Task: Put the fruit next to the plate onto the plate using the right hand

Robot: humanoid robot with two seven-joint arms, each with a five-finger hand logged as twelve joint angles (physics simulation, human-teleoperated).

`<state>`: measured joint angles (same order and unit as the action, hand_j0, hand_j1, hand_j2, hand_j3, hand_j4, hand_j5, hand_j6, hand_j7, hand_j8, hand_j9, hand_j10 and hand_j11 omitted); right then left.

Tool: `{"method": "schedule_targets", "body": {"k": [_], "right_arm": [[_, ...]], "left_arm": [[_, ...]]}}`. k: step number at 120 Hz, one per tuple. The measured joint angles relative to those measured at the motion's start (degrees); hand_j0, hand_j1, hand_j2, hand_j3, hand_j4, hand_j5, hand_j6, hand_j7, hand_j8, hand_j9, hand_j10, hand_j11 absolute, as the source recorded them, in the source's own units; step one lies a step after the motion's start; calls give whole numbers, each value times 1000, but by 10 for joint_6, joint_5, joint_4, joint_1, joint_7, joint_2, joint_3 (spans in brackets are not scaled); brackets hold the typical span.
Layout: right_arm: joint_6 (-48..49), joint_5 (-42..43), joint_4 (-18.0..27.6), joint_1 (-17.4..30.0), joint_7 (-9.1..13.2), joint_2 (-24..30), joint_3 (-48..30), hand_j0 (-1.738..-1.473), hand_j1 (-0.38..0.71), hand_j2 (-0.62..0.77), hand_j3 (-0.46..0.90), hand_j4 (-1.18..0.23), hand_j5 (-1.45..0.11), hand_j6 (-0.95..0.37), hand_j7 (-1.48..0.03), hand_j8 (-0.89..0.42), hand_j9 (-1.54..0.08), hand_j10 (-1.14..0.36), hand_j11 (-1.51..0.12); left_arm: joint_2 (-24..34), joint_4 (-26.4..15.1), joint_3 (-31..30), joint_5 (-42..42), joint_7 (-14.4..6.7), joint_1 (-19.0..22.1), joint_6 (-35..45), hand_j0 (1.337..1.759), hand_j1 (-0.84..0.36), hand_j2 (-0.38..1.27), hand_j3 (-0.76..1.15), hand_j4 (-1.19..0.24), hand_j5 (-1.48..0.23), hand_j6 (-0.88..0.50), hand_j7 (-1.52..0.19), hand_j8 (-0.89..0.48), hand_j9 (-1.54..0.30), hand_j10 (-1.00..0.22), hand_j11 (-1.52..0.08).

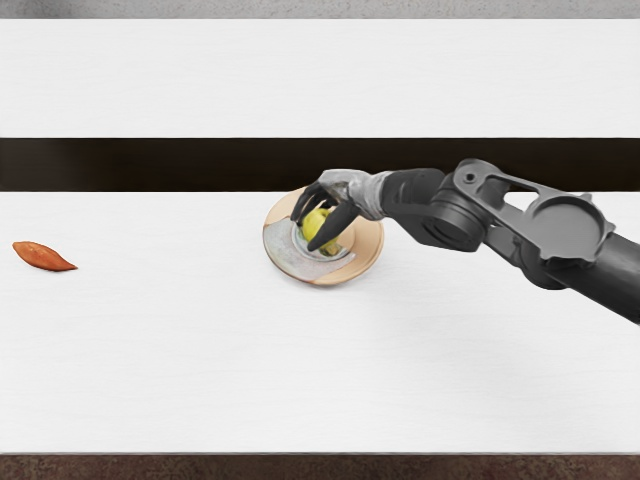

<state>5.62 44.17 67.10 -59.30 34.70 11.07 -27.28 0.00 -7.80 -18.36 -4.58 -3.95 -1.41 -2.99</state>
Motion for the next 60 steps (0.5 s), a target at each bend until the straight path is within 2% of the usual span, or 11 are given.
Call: {"method": "schedule_targets", "body": {"k": [6, 38, 60], "right_arm": [[0, 0, -1, 0, 0, -1, 0, -1645, 251, 23, 0, -683, -871, -549, -882, -359, -885, -452, -908], [0, -8, 1, -3, 1, 5, -7, -1654, 89, -39, 0, -413, -535, -378, -537, -325, -539, -332, -544], [25, -61, 25, -7, 0, 56, -29, -1657, 11, -46, 0, -321, -416, -307, -417, -285, -418, -288, -419]], "left_arm": [[0, 0, 0, 0, 0, 0, 0, 1658, 55, 49, 0, -245, -318, -245, -318, -245, -318, -245, -318], [0, 0, 0, 0, 0, 0, 0, 1658, 55, 49, 0, -245, -318, -245, -318, -245, -318, -245, -318], [0, 0, 0, 0, 0, 0, 0, 1658, 55, 49, 0, -245, -318, -245, -318, -245, -318, -245, -318]]}}
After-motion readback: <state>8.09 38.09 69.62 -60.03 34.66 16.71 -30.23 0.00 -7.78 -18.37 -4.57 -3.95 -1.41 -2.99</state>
